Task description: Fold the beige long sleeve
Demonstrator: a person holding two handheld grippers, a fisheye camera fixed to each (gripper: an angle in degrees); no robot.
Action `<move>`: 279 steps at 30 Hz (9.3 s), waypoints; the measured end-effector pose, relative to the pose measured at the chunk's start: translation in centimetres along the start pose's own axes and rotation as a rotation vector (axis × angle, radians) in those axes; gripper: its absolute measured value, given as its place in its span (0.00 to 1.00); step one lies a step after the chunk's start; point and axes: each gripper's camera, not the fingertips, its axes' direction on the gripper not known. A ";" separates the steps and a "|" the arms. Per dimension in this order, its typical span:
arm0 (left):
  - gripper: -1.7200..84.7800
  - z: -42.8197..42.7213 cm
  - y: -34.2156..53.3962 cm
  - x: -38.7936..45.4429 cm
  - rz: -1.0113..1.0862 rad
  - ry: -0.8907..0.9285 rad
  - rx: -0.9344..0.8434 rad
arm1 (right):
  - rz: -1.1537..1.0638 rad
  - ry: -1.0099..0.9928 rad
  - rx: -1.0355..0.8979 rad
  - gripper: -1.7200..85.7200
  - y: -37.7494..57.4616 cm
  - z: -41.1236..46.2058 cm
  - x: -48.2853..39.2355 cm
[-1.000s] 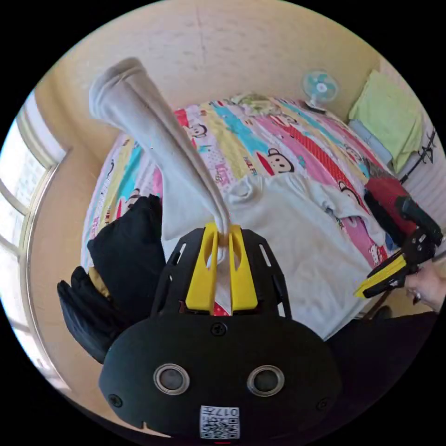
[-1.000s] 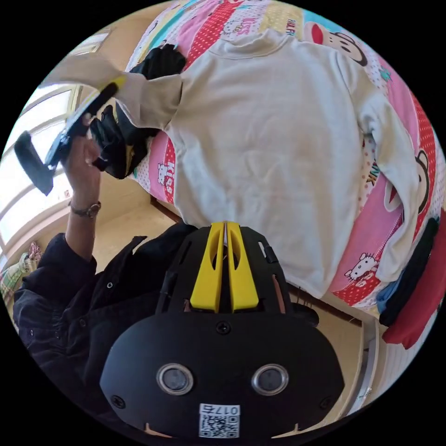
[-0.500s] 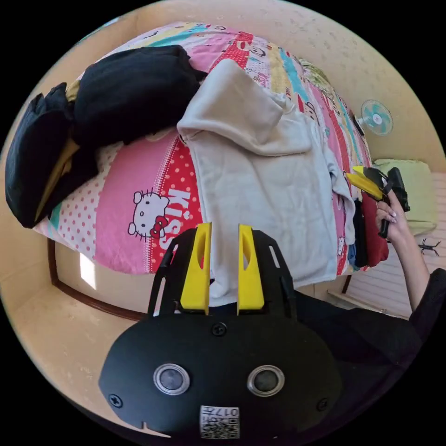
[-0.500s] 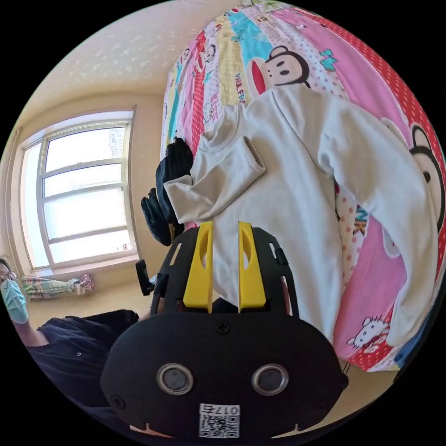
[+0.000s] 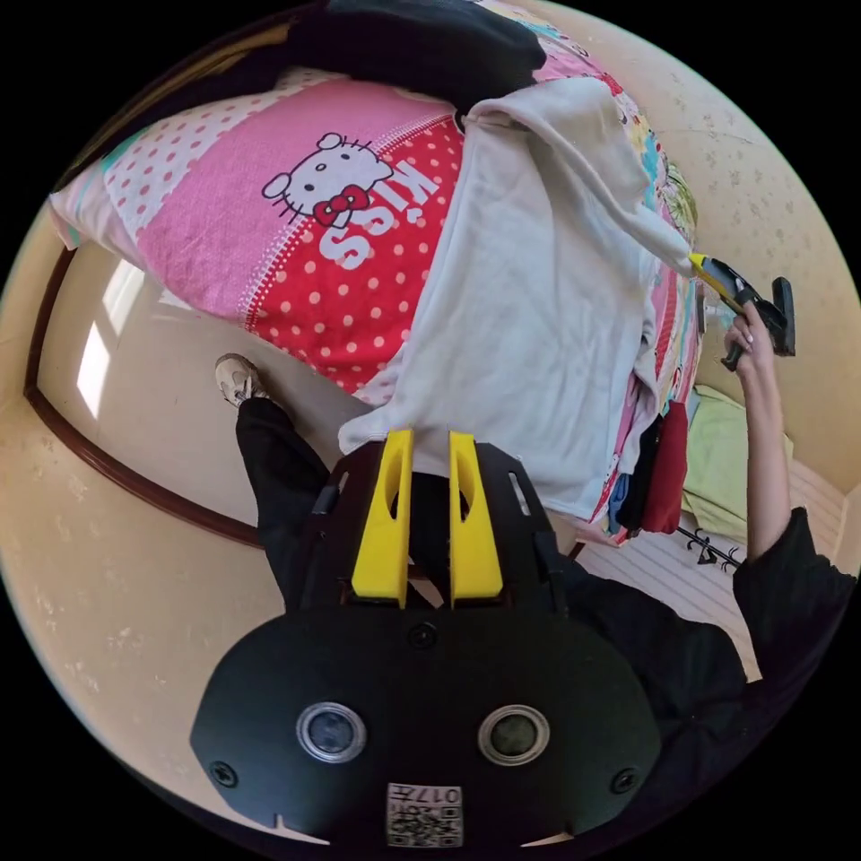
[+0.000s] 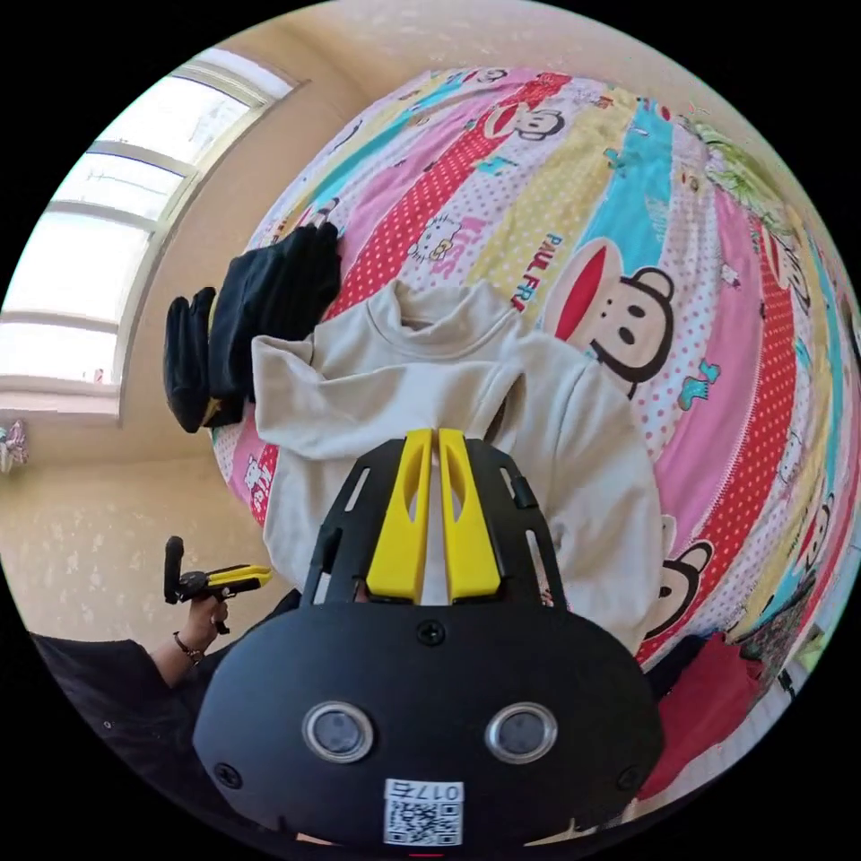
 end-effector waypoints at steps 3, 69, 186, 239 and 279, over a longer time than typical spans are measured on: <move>0.10 -0.1 0.0 0.3 0.029 -0.011 -0.022 | 0.079 0.071 -0.179 0.08 1.0 4.5 4.5; 0.14 -18.9 -12.0 -8.6 0.124 0.124 0.148 | 0.151 -0.351 0.213 0.16 1.1 3.9 -14.3; 0.21 -2.9 -20.1 3.9 0.220 -0.083 0.239 | 0.180 0.110 0.323 0.03 21.3 -13.3 -7.6; 0.11 6.8 -2.9 34.6 0.856 0.555 -0.197 | 0.406 -1.483 0.916 0.17 43.1 -40.0 -1.8; 0.09 -19.2 11.1 21.6 0.337 0.137 0.135 | 1.397 -0.011 0.412 0.12 46.9 -31.4 -12.8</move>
